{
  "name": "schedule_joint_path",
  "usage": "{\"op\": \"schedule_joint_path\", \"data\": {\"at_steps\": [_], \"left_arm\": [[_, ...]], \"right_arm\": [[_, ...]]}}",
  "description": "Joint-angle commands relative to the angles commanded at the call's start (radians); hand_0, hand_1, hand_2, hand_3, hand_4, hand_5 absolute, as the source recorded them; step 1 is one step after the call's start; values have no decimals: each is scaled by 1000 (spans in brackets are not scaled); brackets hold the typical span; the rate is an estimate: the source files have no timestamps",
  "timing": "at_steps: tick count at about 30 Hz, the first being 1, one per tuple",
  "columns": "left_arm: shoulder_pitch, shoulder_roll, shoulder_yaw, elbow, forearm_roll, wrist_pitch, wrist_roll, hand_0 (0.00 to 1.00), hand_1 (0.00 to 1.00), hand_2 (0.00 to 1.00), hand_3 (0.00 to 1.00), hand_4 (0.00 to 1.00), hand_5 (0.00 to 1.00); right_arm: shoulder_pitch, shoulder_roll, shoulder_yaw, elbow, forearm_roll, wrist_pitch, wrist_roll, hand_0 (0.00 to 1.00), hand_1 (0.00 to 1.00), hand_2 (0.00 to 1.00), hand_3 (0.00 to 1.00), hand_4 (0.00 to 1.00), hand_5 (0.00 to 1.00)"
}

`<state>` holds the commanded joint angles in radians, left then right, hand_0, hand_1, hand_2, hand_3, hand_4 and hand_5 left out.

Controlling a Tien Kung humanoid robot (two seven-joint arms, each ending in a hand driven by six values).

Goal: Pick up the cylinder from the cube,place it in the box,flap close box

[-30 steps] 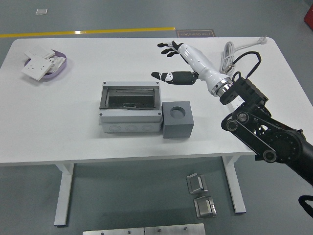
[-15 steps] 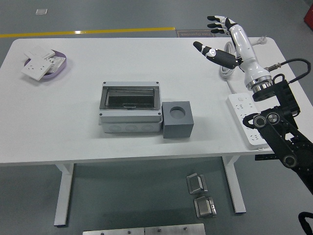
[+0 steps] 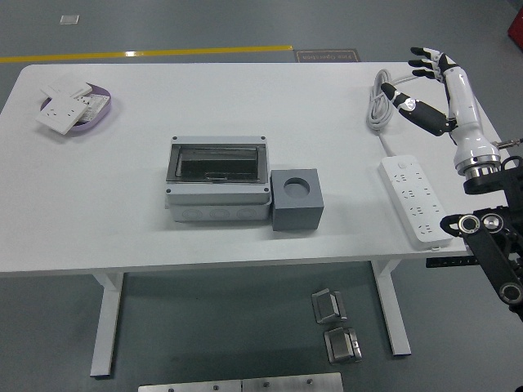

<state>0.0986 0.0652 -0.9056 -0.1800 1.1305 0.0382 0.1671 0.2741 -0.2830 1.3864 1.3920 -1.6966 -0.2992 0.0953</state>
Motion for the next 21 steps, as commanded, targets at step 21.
{"op": "schedule_joint_path", "data": {"at_steps": [21], "left_arm": [[9, -19, -79, 0, 63, 1, 33, 585, 589, 526, 547, 502, 2]], "right_arm": [[-45, -4, 123, 27, -55, -9, 0, 814, 727, 733, 729, 932, 531]]}}
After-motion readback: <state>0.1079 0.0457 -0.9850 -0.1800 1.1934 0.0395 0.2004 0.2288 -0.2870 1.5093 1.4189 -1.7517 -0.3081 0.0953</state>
